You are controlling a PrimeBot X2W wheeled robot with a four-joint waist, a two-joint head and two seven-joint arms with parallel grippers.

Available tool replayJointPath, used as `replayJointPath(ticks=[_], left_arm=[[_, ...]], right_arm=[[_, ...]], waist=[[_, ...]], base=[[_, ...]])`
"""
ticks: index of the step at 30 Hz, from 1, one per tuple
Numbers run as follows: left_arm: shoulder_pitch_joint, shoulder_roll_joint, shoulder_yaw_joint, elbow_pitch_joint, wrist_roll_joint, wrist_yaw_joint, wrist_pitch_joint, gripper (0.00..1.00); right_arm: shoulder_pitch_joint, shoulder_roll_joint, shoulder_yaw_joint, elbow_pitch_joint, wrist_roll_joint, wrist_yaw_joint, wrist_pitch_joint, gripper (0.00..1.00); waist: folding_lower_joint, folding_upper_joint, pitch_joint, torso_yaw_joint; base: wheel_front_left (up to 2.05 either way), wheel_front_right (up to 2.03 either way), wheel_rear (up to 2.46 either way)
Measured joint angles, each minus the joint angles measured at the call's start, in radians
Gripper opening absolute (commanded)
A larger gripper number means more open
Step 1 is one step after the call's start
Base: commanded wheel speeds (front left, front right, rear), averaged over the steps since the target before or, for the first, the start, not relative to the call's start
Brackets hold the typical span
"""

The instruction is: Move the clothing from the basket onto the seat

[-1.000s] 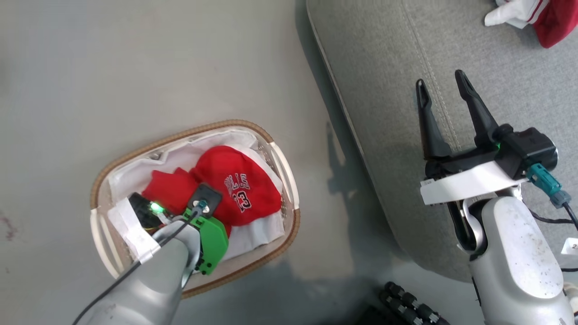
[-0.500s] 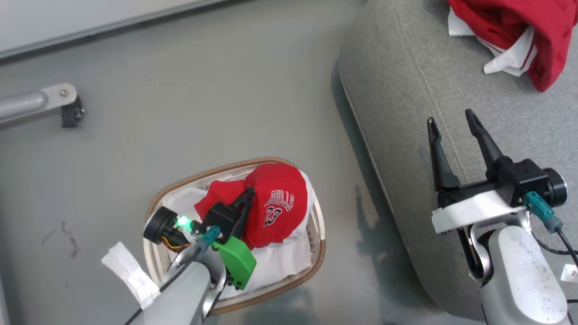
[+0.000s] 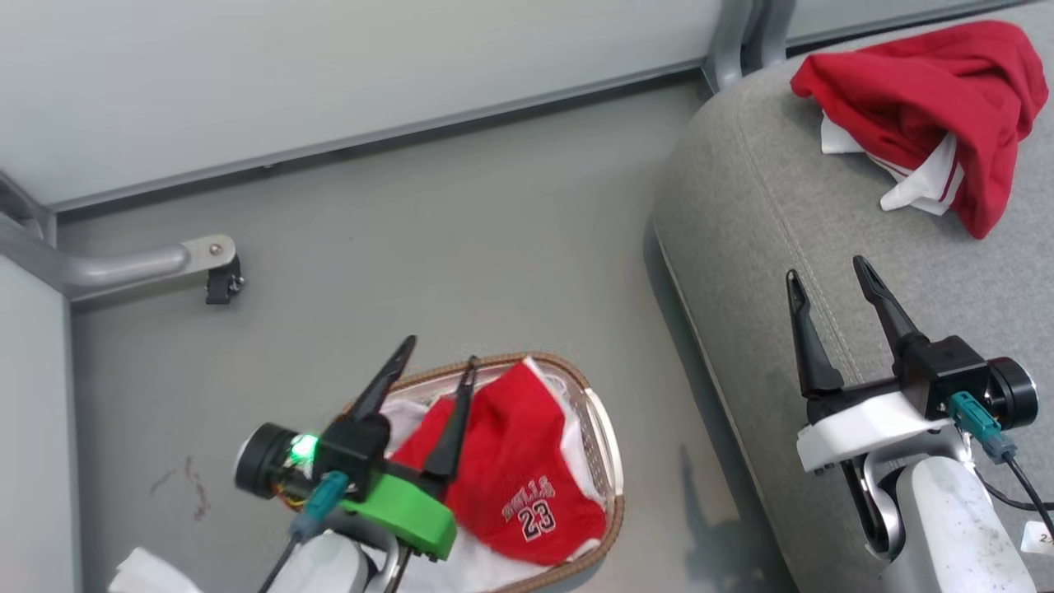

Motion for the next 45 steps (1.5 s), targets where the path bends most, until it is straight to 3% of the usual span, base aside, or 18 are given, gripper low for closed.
replayJointPath(ticks=[9, 22, 34, 45], left_arm=[[0.088, -0.016, 0.165, -0.044, -0.02, 0.015, 0.0, 1.0], [0.19, -0.083, 0.402, -0.033, -0.02, -0.03, 0.0, 1.0], [0.226, -0.119, 0.488, -0.026, 0.026, -0.078, 0.0, 1.0], [0.226, -0.132, 0.508, -0.007, 0.044, -0.091, 0.0, 1.0]], right_arm=[[0.038, 0.0, -0.005, 0.005, -0.008, 0.0, 0.0, 1.0], [0.078, 0.0, -0.001, 0.025, -0.006, 0.0, 0.0, 1.0], [0.09, 0.0, 0.007, 0.048, 0.001, 0.0, 0.0, 1.0], [0.09, 0.0, 0.009, 0.055, 0.003, 0.0, 0.0, 1.0]], waist=[[0.0, 0.0, -0.086, 0.026], [0.0, 0.0, -0.163, 0.045], [0.0, 0.0, -0.166, 0.046], [0.0, 0.0, -0.159, 0.05]], base=[[0.0, 0.0, 0.0], [0.0, 0.0, 0.0], [0.0, 0.0, 0.0], [0.0, 0.0, 0.0]])
